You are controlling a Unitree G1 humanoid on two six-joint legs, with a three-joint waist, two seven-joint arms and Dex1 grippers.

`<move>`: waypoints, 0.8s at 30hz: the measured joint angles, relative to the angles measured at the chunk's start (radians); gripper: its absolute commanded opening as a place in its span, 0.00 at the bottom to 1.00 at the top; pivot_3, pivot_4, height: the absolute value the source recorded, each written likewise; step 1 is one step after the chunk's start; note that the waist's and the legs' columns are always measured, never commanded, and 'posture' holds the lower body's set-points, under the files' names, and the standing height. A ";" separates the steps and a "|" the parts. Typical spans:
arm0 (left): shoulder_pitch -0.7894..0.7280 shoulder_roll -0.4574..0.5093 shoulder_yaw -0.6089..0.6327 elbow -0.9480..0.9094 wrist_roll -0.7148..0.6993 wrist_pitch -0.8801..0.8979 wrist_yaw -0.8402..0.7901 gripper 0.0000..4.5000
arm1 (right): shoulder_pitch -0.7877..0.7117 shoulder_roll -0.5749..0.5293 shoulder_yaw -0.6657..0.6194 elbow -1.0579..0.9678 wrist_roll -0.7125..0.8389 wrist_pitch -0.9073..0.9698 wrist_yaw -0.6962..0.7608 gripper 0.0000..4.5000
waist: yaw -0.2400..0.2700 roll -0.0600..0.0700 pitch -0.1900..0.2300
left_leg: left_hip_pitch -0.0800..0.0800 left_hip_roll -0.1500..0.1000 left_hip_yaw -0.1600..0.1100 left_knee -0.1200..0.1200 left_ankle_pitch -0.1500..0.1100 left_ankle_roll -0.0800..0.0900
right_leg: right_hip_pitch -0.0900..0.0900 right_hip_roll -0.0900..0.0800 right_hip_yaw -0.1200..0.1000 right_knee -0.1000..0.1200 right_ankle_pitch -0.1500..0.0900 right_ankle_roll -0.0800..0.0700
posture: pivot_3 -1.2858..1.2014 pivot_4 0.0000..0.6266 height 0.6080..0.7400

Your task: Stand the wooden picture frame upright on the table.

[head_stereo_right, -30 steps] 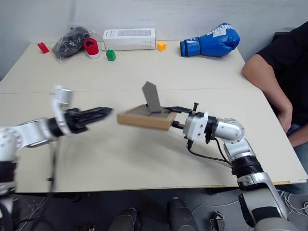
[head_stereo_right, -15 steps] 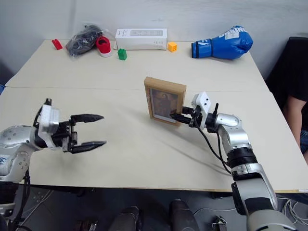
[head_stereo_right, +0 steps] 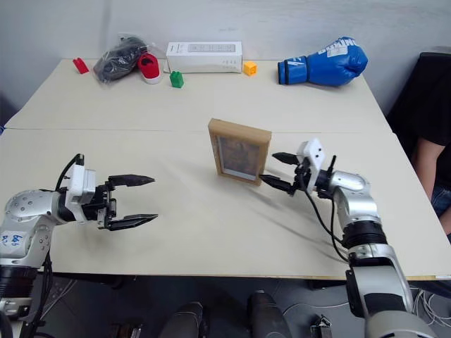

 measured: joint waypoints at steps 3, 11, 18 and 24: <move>-0.001 -0.008 0.001 0.026 0.020 -0.019 -0.016 1.00 | 0.002 0.018 -0.015 -0.048 0.005 0.035 -0.016 0.99 | -0.006 0.000 0.000 | 0.000 0.000 0.000 -0.001 0.000 0.000 | 0.000 0.000 0.000 0.001 0.000 0.000 | 0.52 0.24 1.00; 0.000 -0.022 0.002 0.046 0.034 -0.019 -0.023 1.00 | 0.068 0.049 -0.025 -0.143 0.005 0.095 -0.038 0.99 | 0.001 0.000 0.000 | 0.000 0.000 0.000 0.000 0.000 0.000 | 0.000 0.000 0.000 0.001 0.000 0.000 | 0.52 0.24 1.00; 0.055 -0.018 0.037 0.036 0.038 -0.022 -0.011 1.00 | 0.175 -0.065 -0.107 -0.270 0.030 0.138 -0.038 0.99 | 0.005 0.000 0.000 | 0.000 0.000 0.000 -0.001 0.000 0.000 | 0.000 -0.001 0.000 0.000 0.000 0.000 | 0.52 0.24 1.00; 0.162 0.033 0.104 0.027 0.086 -0.098 0.006 1.00 | 0.435 -0.206 -0.189 -0.473 0.014 -0.064 0.045 0.99 | 0.011 0.000 0.000 | 0.001 0.000 0.001 -0.003 -0.001 0.001 | 0.000 -0.001 0.000 -0.001 0.000 0.000 | 0.52 0.24 1.00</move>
